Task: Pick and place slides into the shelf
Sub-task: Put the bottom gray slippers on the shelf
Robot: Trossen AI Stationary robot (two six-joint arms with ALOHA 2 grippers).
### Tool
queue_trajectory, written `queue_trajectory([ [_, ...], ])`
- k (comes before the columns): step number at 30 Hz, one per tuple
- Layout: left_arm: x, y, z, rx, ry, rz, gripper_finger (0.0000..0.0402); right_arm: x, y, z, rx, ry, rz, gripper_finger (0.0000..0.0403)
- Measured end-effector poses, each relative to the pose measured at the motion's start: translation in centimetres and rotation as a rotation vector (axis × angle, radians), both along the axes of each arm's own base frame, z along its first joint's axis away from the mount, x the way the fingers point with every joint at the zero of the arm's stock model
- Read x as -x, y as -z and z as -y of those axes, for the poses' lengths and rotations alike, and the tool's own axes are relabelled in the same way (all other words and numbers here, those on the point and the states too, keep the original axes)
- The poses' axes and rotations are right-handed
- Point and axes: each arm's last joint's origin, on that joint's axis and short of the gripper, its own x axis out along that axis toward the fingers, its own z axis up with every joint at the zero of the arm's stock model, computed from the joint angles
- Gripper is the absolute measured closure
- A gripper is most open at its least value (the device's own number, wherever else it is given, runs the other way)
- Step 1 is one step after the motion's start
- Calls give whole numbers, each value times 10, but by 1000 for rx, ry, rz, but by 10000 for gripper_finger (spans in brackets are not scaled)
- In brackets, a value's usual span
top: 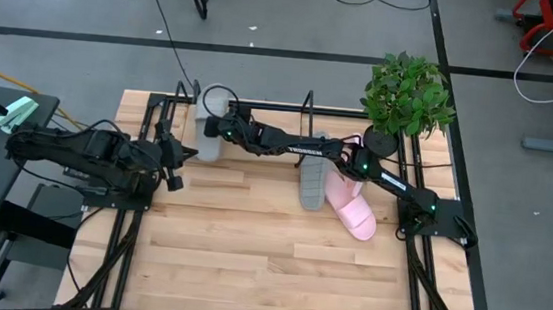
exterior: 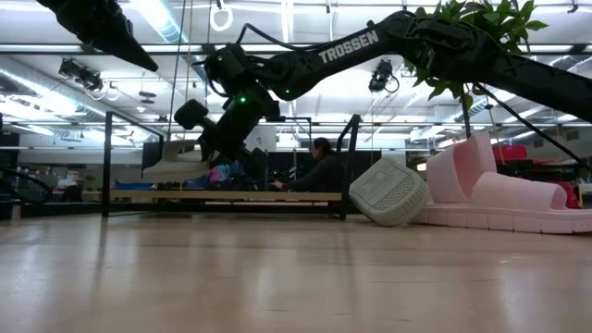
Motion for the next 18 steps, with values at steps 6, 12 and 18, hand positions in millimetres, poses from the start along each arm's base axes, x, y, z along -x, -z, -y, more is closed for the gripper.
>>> queue_trajectory([
  [6,0,0,0,0,0,0,385,0,3,-2,-5,-15,-26,351],
  [12,0,0,0,0,0,-1,385,0,3,-1,-3,-25,-29,325],
  [18,0,0,0,0,0,-1,375,0,2,-1,-1,-27,-19,273],
])
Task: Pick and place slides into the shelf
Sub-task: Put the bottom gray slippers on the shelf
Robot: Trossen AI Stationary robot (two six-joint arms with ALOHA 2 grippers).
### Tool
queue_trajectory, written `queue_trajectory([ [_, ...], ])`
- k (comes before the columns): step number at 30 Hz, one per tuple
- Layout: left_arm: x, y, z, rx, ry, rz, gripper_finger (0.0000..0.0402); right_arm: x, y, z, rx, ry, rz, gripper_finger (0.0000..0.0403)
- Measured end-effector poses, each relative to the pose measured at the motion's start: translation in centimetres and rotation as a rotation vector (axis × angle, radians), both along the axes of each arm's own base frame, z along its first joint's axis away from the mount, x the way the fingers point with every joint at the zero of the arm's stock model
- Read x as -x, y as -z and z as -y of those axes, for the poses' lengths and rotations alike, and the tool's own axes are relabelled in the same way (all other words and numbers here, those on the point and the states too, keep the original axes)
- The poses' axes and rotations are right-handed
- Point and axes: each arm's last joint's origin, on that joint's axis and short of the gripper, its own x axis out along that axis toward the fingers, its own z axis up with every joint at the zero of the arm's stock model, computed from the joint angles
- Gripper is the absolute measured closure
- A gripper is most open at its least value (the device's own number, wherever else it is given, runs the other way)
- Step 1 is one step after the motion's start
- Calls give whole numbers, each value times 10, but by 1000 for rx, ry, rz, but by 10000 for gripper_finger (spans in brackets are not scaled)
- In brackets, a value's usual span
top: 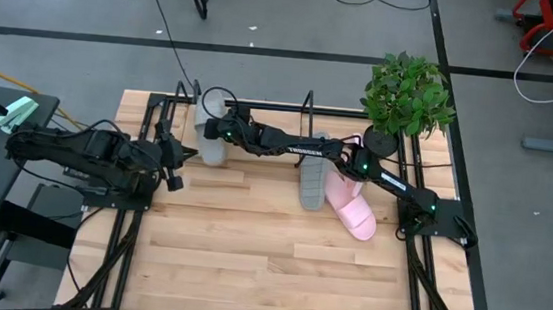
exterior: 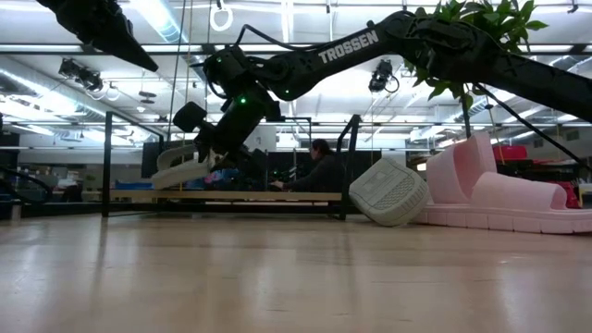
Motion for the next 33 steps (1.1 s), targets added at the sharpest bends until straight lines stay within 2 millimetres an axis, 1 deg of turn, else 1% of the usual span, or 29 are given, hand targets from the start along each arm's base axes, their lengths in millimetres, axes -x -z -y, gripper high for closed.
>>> queue_trajectory([
  [4,0,0,0,0,0,0,375,-1,-2,0,1,-8,26,244],
  [10,0,0,0,0,0,0,384,-4,-6,0,16,-31,63,211],
  [15,0,0,0,1,0,0,381,-3,-4,-1,51,-73,9,192],
  [23,0,0,0,0,0,-1,370,-2,-1,-3,52,-123,-55,185],
  [27,0,0,0,1,-1,0,374,-2,0,-4,70,-155,-76,184],
  [33,0,0,0,6,-4,2,383,-3,0,-7,87,-246,-106,178],
])
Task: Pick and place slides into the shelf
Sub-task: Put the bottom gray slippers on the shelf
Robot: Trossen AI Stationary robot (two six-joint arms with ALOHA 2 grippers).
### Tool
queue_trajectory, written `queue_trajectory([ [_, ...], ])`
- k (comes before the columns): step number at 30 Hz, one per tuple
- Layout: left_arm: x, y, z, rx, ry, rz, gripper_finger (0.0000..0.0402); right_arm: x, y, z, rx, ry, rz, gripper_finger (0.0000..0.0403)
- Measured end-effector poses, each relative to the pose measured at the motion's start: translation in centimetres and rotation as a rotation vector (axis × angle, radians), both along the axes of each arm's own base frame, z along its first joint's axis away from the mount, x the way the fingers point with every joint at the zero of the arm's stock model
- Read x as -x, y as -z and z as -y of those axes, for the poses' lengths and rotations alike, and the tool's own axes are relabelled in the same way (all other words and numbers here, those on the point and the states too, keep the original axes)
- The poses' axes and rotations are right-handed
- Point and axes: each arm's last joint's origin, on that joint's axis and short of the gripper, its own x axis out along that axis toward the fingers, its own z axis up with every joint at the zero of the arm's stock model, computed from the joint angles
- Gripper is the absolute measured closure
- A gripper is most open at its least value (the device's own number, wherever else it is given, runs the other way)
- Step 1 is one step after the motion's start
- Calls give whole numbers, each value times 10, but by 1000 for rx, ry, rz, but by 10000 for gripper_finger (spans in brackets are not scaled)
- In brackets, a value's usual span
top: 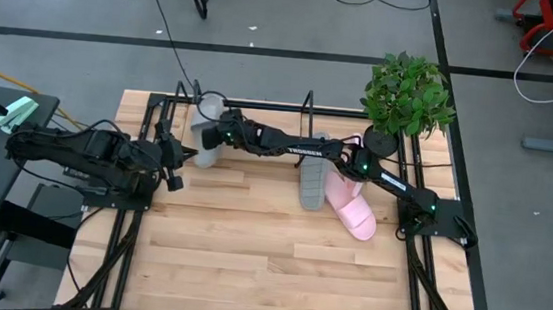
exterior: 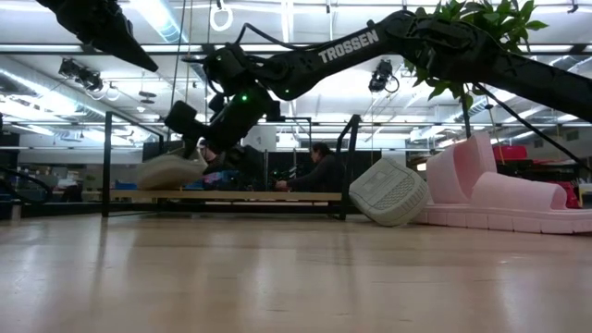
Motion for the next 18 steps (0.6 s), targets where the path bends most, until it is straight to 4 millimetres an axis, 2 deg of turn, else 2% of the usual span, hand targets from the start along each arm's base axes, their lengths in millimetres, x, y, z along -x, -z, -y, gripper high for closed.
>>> queue_trajectory([
  [18,0,0,0,9,-6,5,372,0,0,0,50,-76,-40,163],
])
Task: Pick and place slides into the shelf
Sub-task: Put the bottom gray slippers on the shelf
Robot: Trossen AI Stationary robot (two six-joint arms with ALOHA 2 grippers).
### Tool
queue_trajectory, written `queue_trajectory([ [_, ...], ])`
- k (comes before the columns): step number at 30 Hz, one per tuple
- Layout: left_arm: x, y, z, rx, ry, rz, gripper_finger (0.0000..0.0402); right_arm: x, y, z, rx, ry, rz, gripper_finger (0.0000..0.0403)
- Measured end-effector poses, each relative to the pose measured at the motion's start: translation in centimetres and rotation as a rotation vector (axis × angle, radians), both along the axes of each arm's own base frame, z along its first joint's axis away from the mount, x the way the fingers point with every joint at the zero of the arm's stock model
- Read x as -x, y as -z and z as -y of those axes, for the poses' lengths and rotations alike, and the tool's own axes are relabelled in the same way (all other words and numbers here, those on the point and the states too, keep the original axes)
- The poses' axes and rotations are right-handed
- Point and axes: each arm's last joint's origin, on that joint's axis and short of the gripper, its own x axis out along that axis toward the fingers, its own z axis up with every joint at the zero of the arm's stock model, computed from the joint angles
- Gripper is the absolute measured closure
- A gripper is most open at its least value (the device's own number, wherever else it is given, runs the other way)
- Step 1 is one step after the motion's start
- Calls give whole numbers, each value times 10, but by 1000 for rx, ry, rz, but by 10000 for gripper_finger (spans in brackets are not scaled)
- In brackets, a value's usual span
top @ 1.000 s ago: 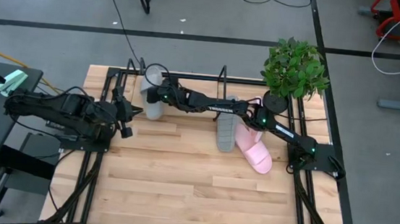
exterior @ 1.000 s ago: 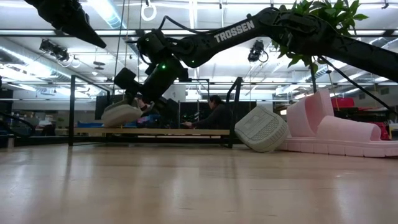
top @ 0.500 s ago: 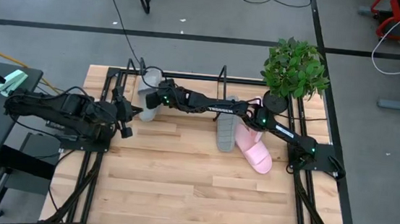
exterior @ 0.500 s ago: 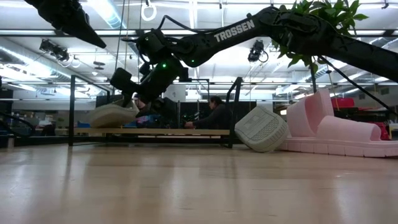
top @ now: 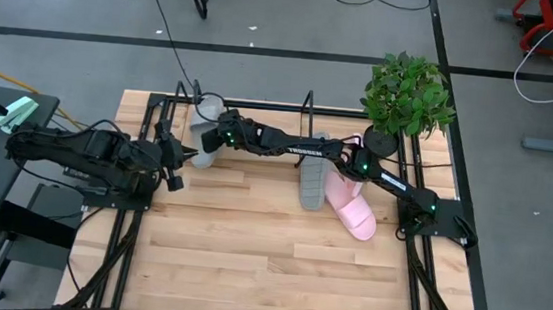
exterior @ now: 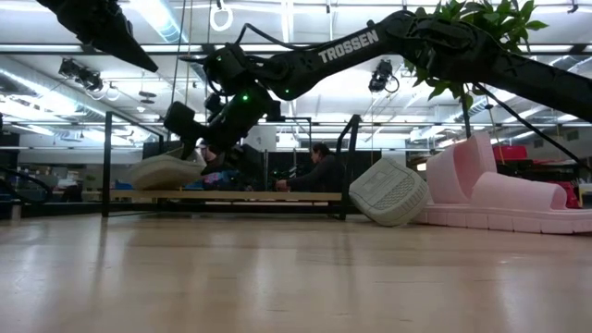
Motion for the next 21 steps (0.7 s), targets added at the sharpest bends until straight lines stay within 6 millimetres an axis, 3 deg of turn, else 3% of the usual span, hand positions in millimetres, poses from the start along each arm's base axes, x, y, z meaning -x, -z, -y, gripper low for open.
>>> queue_trajectory([
  [13,0,0,0,0,0,-1,366,0,0,0,88,-63,-53,112],
  [21,0,0,0,0,0,-5,367,-1,0,-2,76,-119,-45,108],
])
